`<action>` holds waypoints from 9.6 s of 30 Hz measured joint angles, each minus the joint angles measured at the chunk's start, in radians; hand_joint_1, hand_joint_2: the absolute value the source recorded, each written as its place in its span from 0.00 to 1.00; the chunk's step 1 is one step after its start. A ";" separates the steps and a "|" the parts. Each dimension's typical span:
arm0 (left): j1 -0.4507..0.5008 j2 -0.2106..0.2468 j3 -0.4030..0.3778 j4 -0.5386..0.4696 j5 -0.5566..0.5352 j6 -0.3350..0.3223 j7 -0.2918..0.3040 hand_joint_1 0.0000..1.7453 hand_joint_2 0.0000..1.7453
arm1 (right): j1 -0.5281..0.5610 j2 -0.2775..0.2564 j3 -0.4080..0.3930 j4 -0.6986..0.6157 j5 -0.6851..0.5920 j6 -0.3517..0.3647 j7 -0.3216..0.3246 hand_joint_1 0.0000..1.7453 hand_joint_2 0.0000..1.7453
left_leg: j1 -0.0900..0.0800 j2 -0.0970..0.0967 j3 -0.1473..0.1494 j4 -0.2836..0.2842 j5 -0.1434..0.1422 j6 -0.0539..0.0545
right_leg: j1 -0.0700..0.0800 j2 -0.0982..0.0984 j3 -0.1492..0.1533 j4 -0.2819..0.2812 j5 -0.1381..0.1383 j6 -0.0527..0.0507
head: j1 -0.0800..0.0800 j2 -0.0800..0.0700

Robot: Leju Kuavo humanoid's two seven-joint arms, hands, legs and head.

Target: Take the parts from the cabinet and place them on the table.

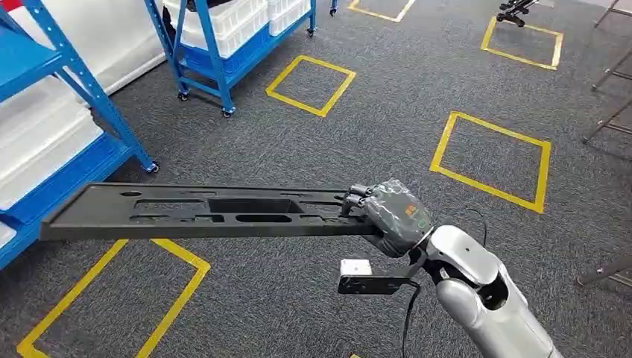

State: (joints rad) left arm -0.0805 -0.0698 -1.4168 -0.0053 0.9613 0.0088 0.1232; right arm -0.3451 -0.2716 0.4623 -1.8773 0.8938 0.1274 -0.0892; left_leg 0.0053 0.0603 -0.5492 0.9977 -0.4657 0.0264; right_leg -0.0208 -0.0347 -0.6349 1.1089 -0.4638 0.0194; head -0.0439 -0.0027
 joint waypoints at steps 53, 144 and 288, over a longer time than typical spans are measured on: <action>-0.025 0.023 -0.133 0.001 -0.384 -0.036 0.016 0.00 1.00 | 0.512 -0.005 -0.310 -0.407 0.094 -0.058 0.031 1.00 1.00 | 0.007 -0.105 0.031 -0.005 -0.028 0.002 | 0.013 0.116 0.017 -0.070 0.002 -0.004 | 0.001 0.000; -0.016 0.030 -0.113 0.001 -0.229 -0.029 -0.042 0.00 1.00 | 0.377 0.066 -0.420 -0.351 0.017 -0.040 0.037 1.00 1.00 | 0.012 -0.095 -0.009 0.030 -0.013 -0.003 | 0.000 0.167 0.026 -0.094 0.022 0.020 | 0.000 0.000; -0.139 -0.008 -0.075 0.002 0.032 -0.120 -0.053 0.00 1.00 | -0.069 0.074 -0.048 0.030 0.395 0.052 0.026 1.00 1.00 | -0.003 -0.067 -0.047 0.154 -0.073 -0.027 | 0.014 0.024 0.051 -0.105 0.019 -0.043 | 0.000 0.000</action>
State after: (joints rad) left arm -0.2191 -0.0774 -1.4916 -0.0038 0.9934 -0.1114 0.0698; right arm -0.4142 -0.1973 0.4147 -1.8475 1.2890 0.1793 -0.0637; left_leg 0.0020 -0.0064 -0.5961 1.1522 -0.5389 -0.0006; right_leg -0.0071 -0.0104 -0.5837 1.0034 -0.4451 -0.0236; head -0.0439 -0.0027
